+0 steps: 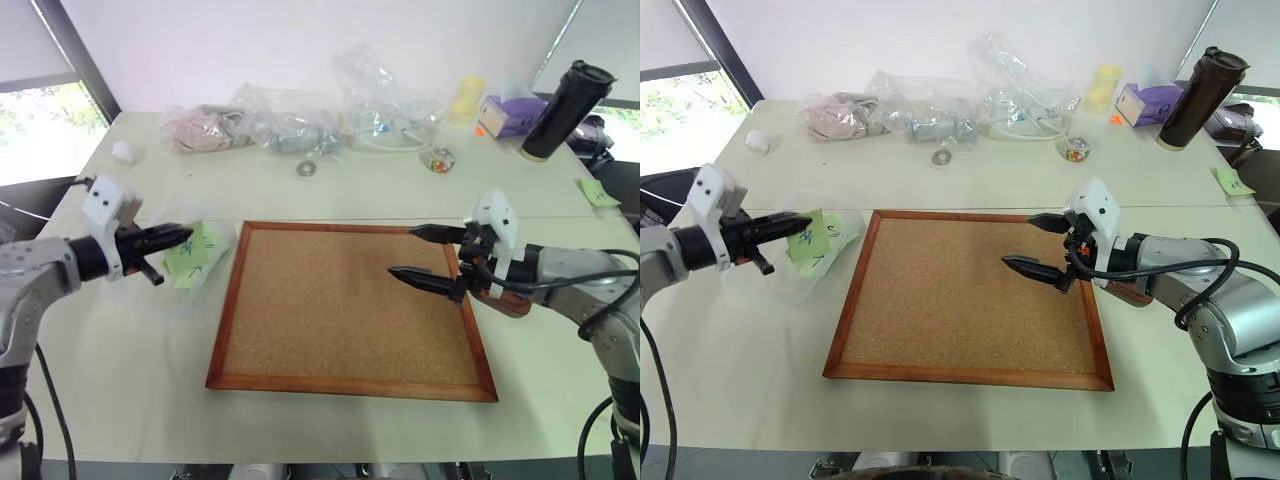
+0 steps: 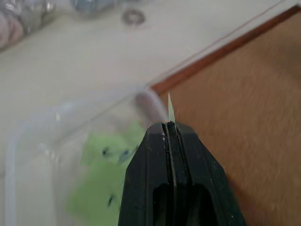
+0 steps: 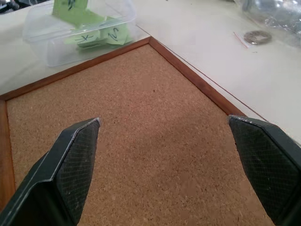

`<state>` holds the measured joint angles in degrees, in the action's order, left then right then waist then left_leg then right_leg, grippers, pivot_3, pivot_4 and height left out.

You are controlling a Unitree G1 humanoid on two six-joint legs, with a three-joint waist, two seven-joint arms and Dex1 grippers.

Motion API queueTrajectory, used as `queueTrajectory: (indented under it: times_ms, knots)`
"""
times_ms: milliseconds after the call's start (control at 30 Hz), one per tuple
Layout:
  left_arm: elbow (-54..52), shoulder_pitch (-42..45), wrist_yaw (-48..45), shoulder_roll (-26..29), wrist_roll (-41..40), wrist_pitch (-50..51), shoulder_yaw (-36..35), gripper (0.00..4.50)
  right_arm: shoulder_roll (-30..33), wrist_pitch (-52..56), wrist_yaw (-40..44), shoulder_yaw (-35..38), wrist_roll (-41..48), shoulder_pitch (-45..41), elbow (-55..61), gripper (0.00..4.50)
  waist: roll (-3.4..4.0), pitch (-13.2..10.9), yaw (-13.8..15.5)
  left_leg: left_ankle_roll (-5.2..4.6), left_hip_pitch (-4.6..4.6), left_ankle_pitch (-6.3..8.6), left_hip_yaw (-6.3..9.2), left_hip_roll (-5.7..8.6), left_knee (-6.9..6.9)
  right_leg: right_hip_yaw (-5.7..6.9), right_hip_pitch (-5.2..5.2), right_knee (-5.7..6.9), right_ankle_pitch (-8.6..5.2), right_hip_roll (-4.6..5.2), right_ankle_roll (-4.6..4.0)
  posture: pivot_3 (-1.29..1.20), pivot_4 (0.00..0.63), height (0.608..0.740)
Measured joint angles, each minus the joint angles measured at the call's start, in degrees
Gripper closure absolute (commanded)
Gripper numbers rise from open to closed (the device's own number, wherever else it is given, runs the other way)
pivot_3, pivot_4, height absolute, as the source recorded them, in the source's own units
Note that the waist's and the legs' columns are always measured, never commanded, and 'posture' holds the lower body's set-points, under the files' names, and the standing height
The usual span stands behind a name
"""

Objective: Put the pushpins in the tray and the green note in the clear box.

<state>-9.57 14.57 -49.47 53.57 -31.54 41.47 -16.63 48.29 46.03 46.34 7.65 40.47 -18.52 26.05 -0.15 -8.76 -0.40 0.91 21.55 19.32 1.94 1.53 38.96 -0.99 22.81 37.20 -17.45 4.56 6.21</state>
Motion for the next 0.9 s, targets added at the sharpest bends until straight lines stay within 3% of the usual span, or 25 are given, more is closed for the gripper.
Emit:
queueTrajectory:
  times_ms: [33, 100, 233, 333, 633, 900]
  knots:
    - [1.0, -0.6, -0.4, 0.0, 0.8, -1.1, 0.1, 3.97, 0.0, -0.3, 0.1, -0.1, -0.2, 0.0, 0.0, 0.0, -0.01, 0.0, 0.1, 0.0, 0.01, 0.0, 0.0, 0.01, 0.0, 0.0, 0.0, -0.02, 0.0, 0.02, 0.0, 0.0, 0.15, 0.74]
    - [3.1, -0.6, -0.6, 0.0, 1.7, -2.3, 0.1, 3.42, 0.1, -0.4, 0.3, -0.2, -0.6, 0.0, -0.1, 0.0, -0.02, 0.0, 0.1, 0.0, 0.02, 0.0, 0.0, 0.02, 0.02, -0.01, 0.0, -0.02, 0.0, 0.03, 0.0, 0.0, 0.15, 0.74]
    - [4.2, -0.4, -1.9, 0.0, 2.2, -3.2, 0.2, 1.29, 1.8, -0.8, 1.8, -0.1, -1.2, 0.8, -0.2, 0.0, -0.02, 0.0, -0.1, 0.0, 0.04, 0.01, 0.0, 0.01, -0.02, -0.01, 0.05, -0.01, 0.0, 0.04, 0.0, 0.0, 0.15, 0.74]
    - [4.3, -0.3, -3.1, 0.0, 2.3, -3.3, 0.2, 0.04, 3.1, -0.8, 3.6, 0.1, -0.8, 1.1, 0.4, 0.0, -0.02, 0.0, -0.2, -0.01, 0.03, 0.01, 0.0, 0.01, -0.04, -0.01, 0.06, -0.01, 0.0, 0.04, 0.0, 0.0, 0.15, 0.74]
    - [4.8, 3.4, -6.9, 0.6, 1.2, -2.8, 0.2, 0.04, 4.6, -1.7, 5.7, 0.1, -1.0, 0.9, 0.9, 0.0, -0.02, 0.0, 0.0, -0.01, 0.08, 0.01, 0.0, 0.0, -0.02, 0.0, 0.09, 0.0, 0.0, 0.04, 0.0, 0.0, 0.15, 0.74]
    - [-4.2, 6.9, -13.7, 2.3, -5.4, 0.6, 3.6, 0.04, 10.0, -1.3, 9.2, 3.5, -0.7, 4.2, 1.3, 0.0, -0.02, 0.0, -0.3, -0.05, 0.2, 0.05, -0.03, 0.02, 0.0, 0.02, 0.22, 0.0, 0.0, 0.06, 0.0, 0.0, 0.15, 0.74]
